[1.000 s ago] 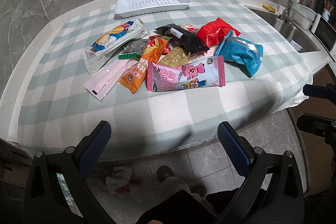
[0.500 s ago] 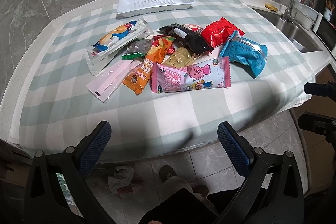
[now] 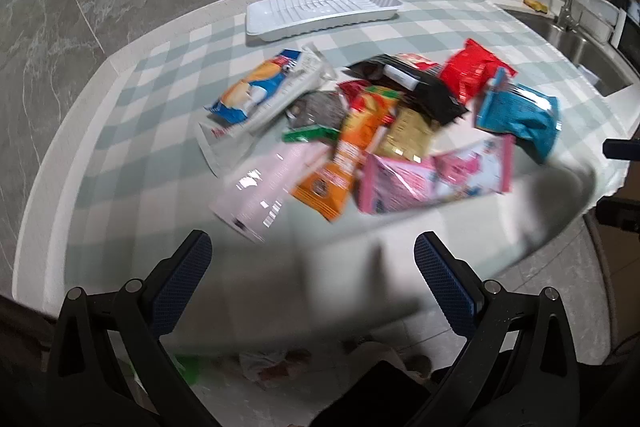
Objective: Organize snacks
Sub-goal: 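Grasp the white wrapper with left tool while right tool grasps blue chip bag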
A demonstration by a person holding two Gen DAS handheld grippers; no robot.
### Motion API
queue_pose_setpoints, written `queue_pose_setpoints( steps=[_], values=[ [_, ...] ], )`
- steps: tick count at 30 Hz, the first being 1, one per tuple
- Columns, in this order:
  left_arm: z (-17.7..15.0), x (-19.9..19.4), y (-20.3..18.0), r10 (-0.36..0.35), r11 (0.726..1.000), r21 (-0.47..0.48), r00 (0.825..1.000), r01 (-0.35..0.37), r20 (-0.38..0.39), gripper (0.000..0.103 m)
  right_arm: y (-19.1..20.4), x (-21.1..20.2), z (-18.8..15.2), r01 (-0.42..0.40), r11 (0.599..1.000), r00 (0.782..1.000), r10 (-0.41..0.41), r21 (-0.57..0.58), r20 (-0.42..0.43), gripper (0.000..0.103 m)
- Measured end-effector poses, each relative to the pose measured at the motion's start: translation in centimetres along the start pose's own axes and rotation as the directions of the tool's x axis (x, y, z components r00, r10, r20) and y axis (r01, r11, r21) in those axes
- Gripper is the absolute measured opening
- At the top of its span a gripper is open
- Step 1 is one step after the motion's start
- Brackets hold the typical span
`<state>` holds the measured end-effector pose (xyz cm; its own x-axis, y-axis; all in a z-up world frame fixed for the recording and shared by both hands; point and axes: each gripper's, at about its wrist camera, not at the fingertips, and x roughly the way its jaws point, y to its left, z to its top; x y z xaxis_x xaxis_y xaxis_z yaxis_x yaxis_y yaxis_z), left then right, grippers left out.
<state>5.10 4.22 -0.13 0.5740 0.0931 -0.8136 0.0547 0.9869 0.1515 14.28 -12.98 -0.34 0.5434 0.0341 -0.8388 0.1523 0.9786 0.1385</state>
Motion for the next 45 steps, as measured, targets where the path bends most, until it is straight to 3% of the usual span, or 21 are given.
queue_pose_setpoints(
  steps=[9, 18, 20, 23, 24, 27, 28, 31, 32, 40, 45],
  values=[
    [4.8, 3.4, 2.2, 0.076, 0.979, 0.186, 0.997, -0.077, 0.012, 0.103, -1.2, 2.5, 3.7, 0.038, 0.999, 0.999, -0.039, -0.014, -0.016, 0.103],
    [9.5, 8.0, 2.9, 0.110, 0.909, 0.403, 0.994, -0.107, 0.017, 0.101, -1.9, 5.0, 6.3, 0.088, 0.994, 0.994, -0.092, -0.071, -0.056, 0.097],
    [10.1, 9.1, 2.7, 0.089, 0.889, 0.450, 0.996, -0.080, 0.002, 0.097, -2.0, 5.6, 6.6, 0.091, 0.992, 0.992, -0.098, -0.087, -0.074, 0.096],
    [10.7, 10.7, 2.5, 0.061, 0.866, 0.498, 0.998, -0.037, -0.033, 0.073, -2.1, 6.5, 7.0, 0.101, 0.989, 0.989, -0.111, -0.105, -0.095, 0.091],
    [10.8, 11.3, 2.5, 0.050, 0.860, 0.509, 0.997, -0.016, -0.053, 0.066, -2.2, 6.8, 7.1, 0.107, 0.988, 0.988, -0.118, -0.111, -0.104, 0.087],
    [11.6, 12.5, 2.5, 0.021, 0.844, 0.536, 0.997, 0.020, -0.069, 0.063, -2.4, 7.5, 7.2, 0.112, 0.987, 0.984, -0.127, -0.116, -0.129, 0.071],
    [11.7, 12.8, 2.5, 0.021, 0.836, 0.548, 0.997, 0.020, -0.068, 0.057, -2.5, 7.8, 7.3, 0.113, 0.987, 0.982, -0.128, -0.116, -0.140, 0.065],
    [12.2, 14.0, 2.4, 0.003, 0.813, 0.579, 0.994, 0.061, -0.109, 0.034, -2.6, 8.4, 7.2, 0.108, 0.988, 0.979, -0.125, -0.111, -0.160, 0.059],
    [12.2, 14.4, 2.4, -0.010, 0.808, 0.583, 0.992, 0.084, -0.129, 0.031, -2.5, 8.5, 7.2, 0.110, 0.987, 0.979, -0.128, -0.114, -0.162, 0.059],
    [13.7, 17.0, 2.9, -0.097, 0.801, 0.568, 0.976, 0.193, -0.195, 0.029, -2.8, 9.0, 7.5, 0.109, 0.992, 0.978, -0.118, -0.064, -0.174, 0.058],
    [15.8, 18.5, 4.2, -0.206, 0.834, 0.454, 0.941, 0.313, -0.269, 0.029, -3.8, 9.1, 7.6, 0.067, 0.998, 0.984, -0.063, 0.014, -0.167, 0.057]
  ],
)
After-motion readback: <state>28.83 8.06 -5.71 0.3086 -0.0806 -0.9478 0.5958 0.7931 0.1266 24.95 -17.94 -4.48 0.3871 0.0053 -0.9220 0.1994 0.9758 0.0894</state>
